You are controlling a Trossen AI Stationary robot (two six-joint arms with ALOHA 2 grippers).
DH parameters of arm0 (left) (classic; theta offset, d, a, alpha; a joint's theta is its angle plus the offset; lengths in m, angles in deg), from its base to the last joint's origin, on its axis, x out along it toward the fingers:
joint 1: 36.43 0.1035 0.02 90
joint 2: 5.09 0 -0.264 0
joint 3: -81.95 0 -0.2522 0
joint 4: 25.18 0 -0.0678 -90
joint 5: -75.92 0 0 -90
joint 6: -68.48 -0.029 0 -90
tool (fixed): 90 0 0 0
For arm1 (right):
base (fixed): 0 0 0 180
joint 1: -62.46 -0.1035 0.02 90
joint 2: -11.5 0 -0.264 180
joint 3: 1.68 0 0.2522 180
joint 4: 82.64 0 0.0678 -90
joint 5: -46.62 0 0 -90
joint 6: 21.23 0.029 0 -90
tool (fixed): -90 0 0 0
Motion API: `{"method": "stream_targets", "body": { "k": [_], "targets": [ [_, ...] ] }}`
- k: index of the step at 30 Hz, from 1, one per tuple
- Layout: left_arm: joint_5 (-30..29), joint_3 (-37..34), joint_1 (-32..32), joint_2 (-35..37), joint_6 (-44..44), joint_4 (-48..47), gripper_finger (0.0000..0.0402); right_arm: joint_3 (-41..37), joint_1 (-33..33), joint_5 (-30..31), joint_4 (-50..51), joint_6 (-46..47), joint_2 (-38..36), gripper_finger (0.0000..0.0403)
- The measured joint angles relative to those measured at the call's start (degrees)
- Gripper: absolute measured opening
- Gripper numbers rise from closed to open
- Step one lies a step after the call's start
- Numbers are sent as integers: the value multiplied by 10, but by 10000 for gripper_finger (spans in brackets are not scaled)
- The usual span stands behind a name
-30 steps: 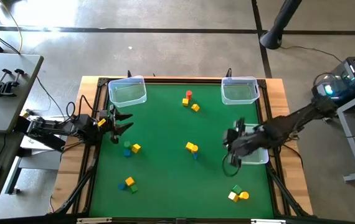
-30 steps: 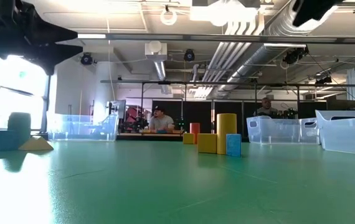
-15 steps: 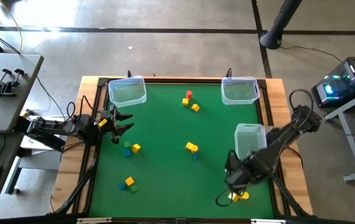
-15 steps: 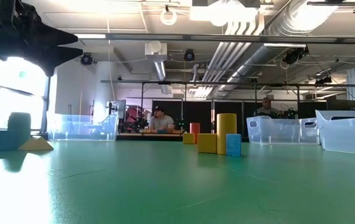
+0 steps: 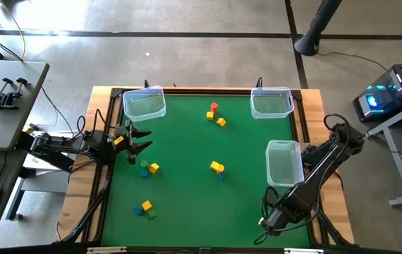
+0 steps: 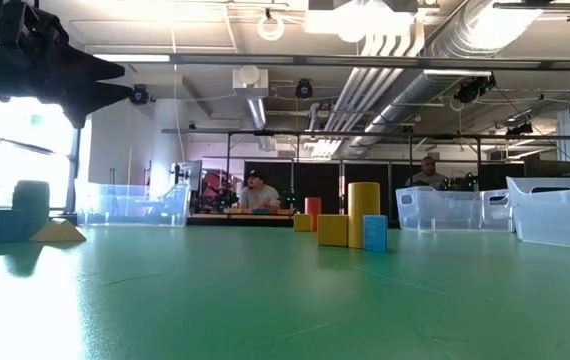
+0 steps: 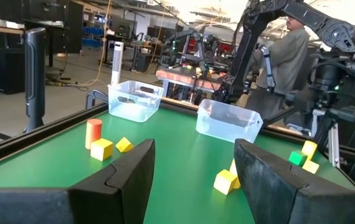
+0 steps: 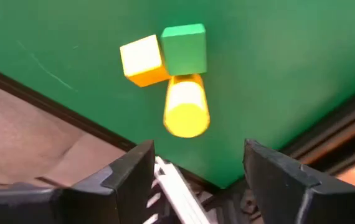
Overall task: Sort blocks by size
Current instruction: Put the yellow cylindrical block into the bottom transparent bin
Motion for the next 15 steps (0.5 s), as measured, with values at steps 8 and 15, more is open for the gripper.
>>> {"method": "stream_targets", "body": {
  "k": [8, 15],
  "targets": [
    [0, 0, 0, -1, 3, 0, 207, -33, 1, -4, -34, 9, 0, 234],
    [0, 0, 0, -1, 7, 0, 207, -68, 1, -4, -97, 12, 0, 234]
  ]
}}
